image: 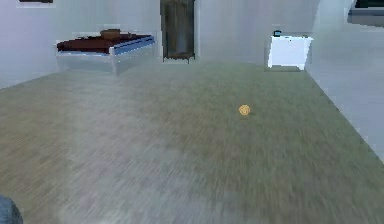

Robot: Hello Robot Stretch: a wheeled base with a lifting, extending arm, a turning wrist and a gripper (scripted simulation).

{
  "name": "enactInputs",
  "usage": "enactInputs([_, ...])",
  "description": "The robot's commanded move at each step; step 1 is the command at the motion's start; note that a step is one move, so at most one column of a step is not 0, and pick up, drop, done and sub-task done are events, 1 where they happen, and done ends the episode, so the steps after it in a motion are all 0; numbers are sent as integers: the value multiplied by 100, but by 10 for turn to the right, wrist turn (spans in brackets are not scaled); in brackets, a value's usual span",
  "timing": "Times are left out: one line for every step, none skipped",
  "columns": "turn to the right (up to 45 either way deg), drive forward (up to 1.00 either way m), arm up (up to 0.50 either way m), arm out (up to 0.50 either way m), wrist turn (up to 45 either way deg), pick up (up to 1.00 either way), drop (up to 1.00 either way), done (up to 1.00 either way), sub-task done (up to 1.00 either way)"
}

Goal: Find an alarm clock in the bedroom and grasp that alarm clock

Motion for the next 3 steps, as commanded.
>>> enactInputs([0,100,0,0,0,0,0,0,0])
enactInputs([0,100,0,0,0,0,0,0,0])
enactInputs([30,0,0,0,0,0,0,0,0])
